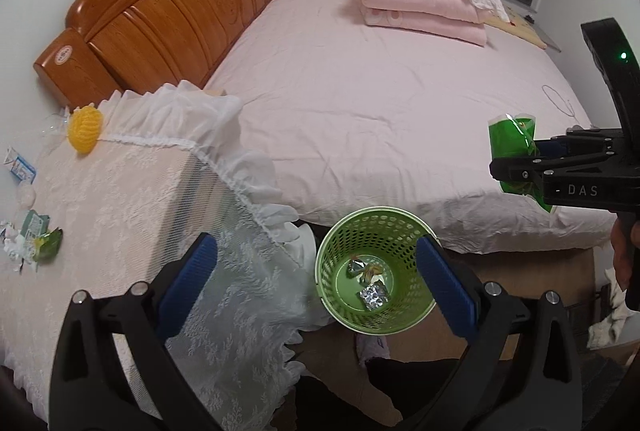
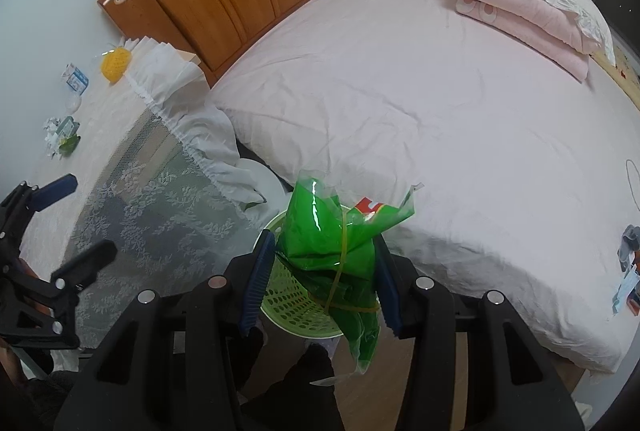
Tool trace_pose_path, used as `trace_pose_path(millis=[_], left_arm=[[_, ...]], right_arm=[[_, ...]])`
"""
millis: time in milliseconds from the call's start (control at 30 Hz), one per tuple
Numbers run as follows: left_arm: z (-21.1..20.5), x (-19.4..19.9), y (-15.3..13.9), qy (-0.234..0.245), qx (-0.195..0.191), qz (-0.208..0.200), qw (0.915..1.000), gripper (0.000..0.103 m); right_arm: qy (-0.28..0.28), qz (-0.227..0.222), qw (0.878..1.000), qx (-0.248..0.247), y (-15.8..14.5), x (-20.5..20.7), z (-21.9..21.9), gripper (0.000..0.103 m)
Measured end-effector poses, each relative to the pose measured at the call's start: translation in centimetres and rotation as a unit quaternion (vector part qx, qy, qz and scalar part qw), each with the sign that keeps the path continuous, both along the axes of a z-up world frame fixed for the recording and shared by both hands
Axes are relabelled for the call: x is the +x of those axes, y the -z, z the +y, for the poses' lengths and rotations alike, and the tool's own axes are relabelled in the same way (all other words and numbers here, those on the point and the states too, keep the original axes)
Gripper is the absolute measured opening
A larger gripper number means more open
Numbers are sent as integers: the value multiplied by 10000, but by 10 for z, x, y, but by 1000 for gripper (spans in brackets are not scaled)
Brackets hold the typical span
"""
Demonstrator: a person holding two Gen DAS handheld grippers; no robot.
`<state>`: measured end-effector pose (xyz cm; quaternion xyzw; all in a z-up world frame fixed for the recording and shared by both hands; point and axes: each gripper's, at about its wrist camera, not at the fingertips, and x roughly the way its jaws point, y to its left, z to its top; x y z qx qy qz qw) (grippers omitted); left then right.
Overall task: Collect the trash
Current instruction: 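Open the right tool to drop the green bag into the basket, then move both tools back over the table toward the remaining trash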
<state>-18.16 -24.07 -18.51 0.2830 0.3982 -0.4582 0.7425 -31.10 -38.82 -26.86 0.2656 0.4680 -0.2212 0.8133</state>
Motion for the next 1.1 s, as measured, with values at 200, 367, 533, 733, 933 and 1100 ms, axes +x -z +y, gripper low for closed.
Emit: trace_pose_path(millis=[200,367,533,733,933,1100], left_arm=[[29,21,-8,-493,29,-30,9988,95],[42,34,-11,-854,-65,27,9963,95],[50,39,-12,-1036,-109,33,9945,95],[60,43,-14,-1211,-140,-25,9925,95],[75,53,-13,-1456,-141,1,9892,95],[93,66,-15,-1742,-166,13,9846,95]], right_arm=[[-231,106,9996,114,10,7,13,49],[-531,292,9981,59,17,19,27,78],[-689,491,9961,-262,18,31,39,101],[-805,490,9952,-251,21,41,42,101],[-885,458,9945,-314,17,53,47,101],[-918,358,9947,-286,13,68,52,101]])
